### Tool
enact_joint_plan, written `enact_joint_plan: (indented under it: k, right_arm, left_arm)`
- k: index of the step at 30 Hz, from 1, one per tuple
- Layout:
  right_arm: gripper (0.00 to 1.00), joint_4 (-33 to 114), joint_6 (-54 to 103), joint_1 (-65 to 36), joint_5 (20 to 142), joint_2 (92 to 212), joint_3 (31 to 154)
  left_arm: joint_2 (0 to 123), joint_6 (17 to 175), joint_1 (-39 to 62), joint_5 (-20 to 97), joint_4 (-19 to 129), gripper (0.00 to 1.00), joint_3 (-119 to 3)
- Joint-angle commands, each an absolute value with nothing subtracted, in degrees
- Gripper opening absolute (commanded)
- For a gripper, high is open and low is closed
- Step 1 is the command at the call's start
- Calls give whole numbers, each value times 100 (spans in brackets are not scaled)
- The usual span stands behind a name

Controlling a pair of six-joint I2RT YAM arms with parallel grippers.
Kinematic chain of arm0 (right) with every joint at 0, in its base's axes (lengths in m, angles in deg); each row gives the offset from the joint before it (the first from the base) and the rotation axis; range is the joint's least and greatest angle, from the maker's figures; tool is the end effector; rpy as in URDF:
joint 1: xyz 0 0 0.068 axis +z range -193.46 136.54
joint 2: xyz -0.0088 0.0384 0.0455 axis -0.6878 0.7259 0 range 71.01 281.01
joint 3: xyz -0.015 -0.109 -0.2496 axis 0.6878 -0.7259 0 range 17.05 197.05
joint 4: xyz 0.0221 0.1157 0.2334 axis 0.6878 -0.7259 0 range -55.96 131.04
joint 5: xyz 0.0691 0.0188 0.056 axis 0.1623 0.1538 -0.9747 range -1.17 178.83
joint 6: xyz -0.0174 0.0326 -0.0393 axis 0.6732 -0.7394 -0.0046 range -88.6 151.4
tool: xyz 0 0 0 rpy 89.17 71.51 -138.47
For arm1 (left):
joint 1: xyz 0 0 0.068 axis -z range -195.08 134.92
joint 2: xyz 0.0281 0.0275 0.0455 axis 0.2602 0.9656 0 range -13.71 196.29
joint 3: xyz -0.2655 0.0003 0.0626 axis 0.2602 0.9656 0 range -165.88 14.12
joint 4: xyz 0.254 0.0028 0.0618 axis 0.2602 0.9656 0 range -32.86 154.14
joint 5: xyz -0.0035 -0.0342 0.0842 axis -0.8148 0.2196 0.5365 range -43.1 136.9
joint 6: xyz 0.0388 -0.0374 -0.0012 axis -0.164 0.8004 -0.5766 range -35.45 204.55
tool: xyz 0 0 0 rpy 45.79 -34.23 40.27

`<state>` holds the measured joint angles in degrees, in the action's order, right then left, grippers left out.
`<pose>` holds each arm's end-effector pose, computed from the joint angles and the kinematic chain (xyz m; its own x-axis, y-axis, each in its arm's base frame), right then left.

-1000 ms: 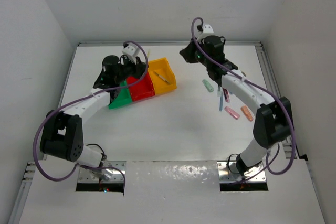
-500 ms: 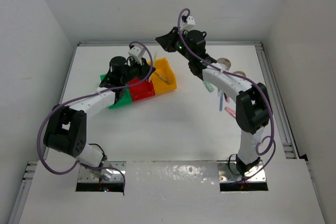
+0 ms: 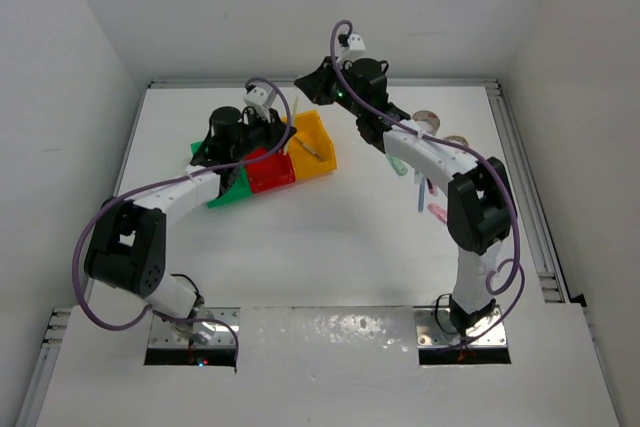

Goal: Sort the stationery into containers
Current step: Close the pen cap on the pen.

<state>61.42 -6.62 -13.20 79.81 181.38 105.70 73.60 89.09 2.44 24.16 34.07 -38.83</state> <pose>0.4039 0.2421 0.3235 -0.4059 0.4676 -0.7853 -0.4862 0.6170 0.6187 0.3282 -0.1181 0.2676 -0.2366 -0.0018 -0.9716 0.6225 0.7676 -0.1530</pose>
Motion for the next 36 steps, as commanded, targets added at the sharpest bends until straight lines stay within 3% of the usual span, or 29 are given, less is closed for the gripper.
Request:
enact_joint_plan:
  k: [1, 36]
  right_arm:
    - [0, 5924, -323, -1287, 7978, 17947, 10872]
    - [0, 5739, -542, -1323, 7767, 17789, 10741]
  left_arm:
    - [7392, 8816, 215, 2335, 3165, 0, -4099]
    - [7348, 8851, 250, 2467, 3156, 0, -4020]
